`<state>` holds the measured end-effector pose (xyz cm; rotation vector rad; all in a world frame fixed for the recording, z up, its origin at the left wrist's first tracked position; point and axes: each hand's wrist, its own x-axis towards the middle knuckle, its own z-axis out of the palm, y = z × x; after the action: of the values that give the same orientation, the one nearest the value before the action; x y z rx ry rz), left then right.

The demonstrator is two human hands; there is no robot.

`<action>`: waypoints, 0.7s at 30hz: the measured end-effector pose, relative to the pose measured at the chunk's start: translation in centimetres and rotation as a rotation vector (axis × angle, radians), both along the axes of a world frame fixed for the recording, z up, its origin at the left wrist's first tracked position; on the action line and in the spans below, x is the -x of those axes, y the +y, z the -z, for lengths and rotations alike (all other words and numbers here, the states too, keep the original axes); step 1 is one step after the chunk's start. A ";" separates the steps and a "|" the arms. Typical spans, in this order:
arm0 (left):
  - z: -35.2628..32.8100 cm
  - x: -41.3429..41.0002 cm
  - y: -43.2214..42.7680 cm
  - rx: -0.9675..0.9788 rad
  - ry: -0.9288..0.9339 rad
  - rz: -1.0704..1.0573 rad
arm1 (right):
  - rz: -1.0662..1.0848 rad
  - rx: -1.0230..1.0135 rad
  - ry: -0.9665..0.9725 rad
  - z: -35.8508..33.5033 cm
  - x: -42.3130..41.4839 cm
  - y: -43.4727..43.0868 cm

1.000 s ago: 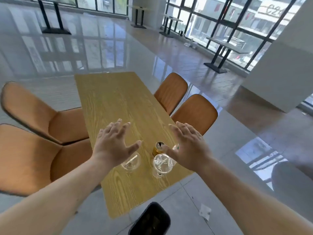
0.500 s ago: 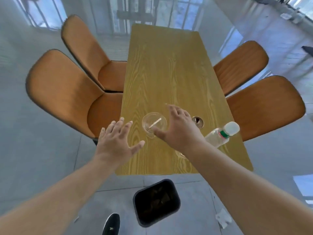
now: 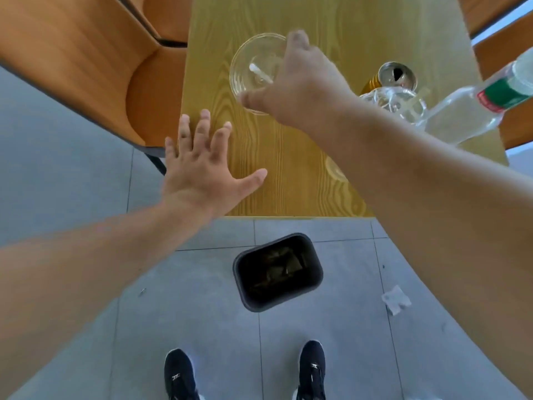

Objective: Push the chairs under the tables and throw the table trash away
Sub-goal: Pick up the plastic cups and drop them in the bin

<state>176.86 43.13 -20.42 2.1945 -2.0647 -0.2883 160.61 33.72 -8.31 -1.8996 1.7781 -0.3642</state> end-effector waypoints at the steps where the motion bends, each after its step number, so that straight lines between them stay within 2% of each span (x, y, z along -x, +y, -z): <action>1: -0.1 0.0 0.1 0.000 0.010 -0.001 | 0.026 0.014 -0.028 0.3 -0.1 0.1; 5: -0.9 0.2 0.5 -0.031 0.032 -0.004 | 0.074 0.023 -0.093 -0.1 -0.5 0.0; 8: -0.8 0.2 0.4 -0.025 0.044 -0.007 | 0.073 -0.002 -0.070 -0.8 -0.8 0.4; 16: -0.5 0.2 0.4 -0.013 -0.026 0.009 | 0.064 0.002 -0.137 1.1 0.0 6.2; 21: -0.2 0.2 0.5 0.011 -0.017 0.012 | 0.093 0.048 -0.290 2.3 0.2 8.2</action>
<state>176.66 43.59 -20.24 2.1866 -2.0841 -0.2591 160.37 41.88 -10.56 -1.6989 1.6783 -0.6844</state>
